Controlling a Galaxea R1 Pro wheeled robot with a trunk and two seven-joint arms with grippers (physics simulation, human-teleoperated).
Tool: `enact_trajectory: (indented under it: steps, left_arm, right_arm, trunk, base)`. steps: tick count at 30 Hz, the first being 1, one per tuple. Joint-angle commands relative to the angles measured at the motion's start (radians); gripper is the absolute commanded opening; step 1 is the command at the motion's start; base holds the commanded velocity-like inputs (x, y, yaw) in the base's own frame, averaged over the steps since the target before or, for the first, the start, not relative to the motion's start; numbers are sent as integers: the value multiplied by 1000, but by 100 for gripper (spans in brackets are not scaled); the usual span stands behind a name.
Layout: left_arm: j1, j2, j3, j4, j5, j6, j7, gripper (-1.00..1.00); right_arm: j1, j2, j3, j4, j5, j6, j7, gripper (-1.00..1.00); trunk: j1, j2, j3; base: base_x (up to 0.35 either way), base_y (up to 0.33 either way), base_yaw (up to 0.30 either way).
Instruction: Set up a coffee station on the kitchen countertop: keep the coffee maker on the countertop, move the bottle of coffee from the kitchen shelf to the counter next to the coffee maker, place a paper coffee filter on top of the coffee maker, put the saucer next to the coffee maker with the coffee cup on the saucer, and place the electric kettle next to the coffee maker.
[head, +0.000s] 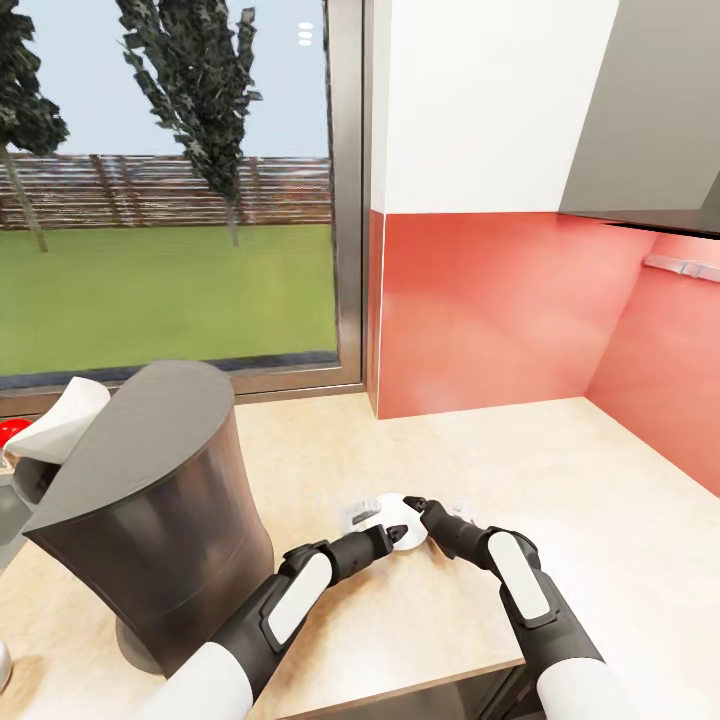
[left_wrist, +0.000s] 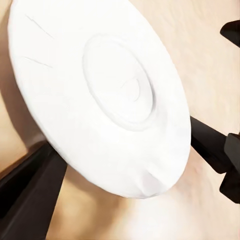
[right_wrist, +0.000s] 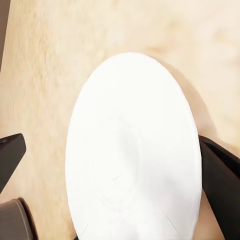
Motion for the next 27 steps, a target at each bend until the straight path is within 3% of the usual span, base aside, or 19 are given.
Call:
enact_trajectory:
  steps: [1,19,27]
  left_arm:
    - [-1,0,0,0,3,4,2,100]
    - [-7,0,3,-12,6,1,-1,100]
    - [-9,0,3,-17,6,1,-1,100]
  right_arm:
    - [-1,1,-3,-1,-5,7,-11,100]
    - [-1,2,-2,1,-5,7,-11,100]
    - [-1,17,0,2,-5,7,-11,100]
  trunk:
    - [1,-2,-2]
    - [1,-2,-2]
    - [1,-2,-2]
  base:
    - [0,0,0]
    - [0,0,0]
    - [0,0,0]
